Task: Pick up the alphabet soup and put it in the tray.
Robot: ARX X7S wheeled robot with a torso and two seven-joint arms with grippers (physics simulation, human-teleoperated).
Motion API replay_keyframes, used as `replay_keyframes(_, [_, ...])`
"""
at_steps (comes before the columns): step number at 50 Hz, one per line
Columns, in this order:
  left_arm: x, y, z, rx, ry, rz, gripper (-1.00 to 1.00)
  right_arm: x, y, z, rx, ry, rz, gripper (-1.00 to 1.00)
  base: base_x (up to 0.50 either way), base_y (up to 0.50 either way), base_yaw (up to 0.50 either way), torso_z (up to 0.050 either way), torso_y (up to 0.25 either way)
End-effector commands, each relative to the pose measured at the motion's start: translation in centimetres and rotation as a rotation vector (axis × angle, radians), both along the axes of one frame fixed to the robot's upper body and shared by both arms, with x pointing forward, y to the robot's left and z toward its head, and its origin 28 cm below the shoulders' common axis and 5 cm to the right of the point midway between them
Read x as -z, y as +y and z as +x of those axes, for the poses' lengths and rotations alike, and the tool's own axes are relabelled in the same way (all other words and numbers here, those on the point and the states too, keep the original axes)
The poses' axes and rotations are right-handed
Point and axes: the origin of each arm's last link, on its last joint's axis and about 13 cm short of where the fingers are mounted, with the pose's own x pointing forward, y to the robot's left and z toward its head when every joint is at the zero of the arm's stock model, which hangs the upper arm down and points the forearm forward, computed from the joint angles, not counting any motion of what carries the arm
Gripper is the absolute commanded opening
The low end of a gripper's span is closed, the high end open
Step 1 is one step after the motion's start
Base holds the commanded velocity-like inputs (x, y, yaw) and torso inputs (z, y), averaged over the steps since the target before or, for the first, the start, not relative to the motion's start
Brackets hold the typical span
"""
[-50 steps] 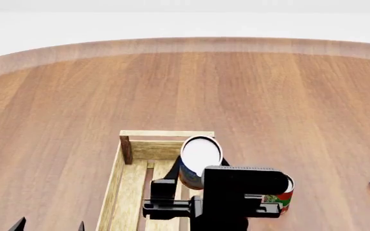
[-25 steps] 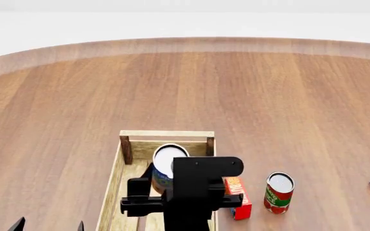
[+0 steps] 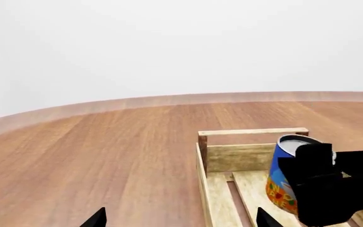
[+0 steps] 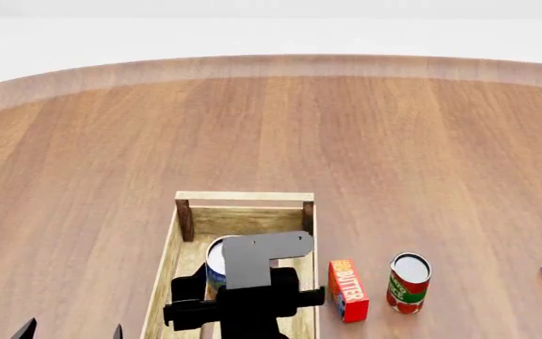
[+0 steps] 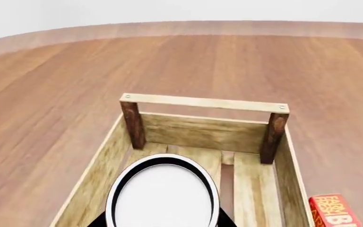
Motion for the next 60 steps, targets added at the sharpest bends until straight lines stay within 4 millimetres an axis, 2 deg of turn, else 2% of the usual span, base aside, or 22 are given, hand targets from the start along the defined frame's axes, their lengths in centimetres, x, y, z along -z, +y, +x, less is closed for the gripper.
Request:
replay_keyframes(1, [-0.1, 0.0, -0.1, 0.0, -0.004, -0.002, 1.0, 0.6, 0.2, 1.0, -0.013, -0.006, -0.076, -1.0, 0.0, 0.0, 0.0, 0.0, 0.0])
replay_keyframes(16, [-0.2, 0.0, -0.2, 0.001, -0.006, -0.002, 1.0, 1.3, 0.1, 1.0, -0.02, 0.029, -0.095, -1.0, 0.0, 0.0, 0.0, 0.0, 0.001])
replay_keyframes(60, [-0.3, 0.0, -0.1, -0.004, -0.011, -0.001, 1.0, 1.9, 0.6, 0.2, -0.131, 0.123, -0.064, -1.0, 0.0, 0.0, 0.0, 0.0, 0.001])
